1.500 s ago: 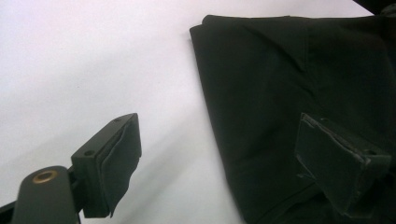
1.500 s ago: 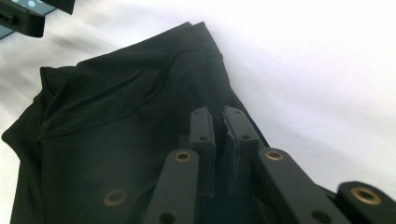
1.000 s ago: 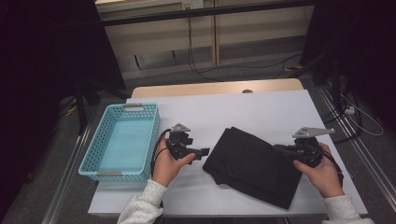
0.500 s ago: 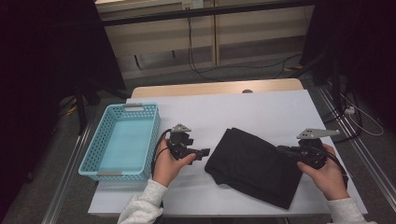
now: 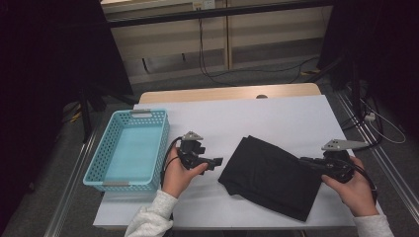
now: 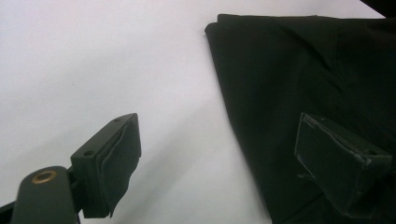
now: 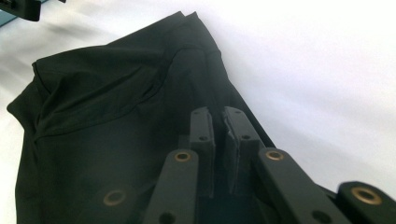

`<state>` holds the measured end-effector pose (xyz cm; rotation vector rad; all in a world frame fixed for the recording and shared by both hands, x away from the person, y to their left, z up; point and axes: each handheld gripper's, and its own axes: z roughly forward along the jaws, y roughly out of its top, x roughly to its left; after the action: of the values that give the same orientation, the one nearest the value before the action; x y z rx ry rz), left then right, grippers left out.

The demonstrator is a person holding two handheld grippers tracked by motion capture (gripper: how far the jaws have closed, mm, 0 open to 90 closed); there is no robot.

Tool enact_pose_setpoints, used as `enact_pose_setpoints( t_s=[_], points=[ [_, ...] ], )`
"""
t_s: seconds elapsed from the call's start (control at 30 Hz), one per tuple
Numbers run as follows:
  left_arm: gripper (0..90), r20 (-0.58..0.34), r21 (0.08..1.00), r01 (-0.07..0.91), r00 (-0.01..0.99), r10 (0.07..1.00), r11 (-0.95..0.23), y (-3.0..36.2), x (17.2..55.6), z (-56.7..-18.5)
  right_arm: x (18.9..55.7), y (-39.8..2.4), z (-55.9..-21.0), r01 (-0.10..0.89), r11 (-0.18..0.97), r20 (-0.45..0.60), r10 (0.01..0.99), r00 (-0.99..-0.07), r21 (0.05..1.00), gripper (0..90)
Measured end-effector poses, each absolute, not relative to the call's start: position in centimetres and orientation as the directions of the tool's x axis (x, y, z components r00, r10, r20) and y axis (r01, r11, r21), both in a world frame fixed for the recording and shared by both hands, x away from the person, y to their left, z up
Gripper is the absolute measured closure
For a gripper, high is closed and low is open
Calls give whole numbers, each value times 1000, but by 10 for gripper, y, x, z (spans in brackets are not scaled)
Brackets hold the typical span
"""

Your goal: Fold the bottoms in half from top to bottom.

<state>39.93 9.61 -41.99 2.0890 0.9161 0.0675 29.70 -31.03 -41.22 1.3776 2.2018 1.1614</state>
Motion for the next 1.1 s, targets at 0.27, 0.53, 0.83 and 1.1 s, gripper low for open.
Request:
enact_pose_setpoints(
  t_s=[0.27,0.53,0.83,1.1],
  points=[
    [145,-259,712,583,737,625,-392,95,399,-419,287,-320,-413,626,218,156,860,-487,749,826],
    [145,-257,714,582,735,627,-389,95,399,-419,282,-325,-422,665,248,135,873,-469,705,825],
    [145,-255,711,582,737,626,-395,95,398,-419,287,-319,-434,680,276,95,886,-454,680,698],
    [145,-254,713,581,735,629,-391,96,399,-419,300,-316,-444,682,254,99,896,-433,686,589]
  ],
)
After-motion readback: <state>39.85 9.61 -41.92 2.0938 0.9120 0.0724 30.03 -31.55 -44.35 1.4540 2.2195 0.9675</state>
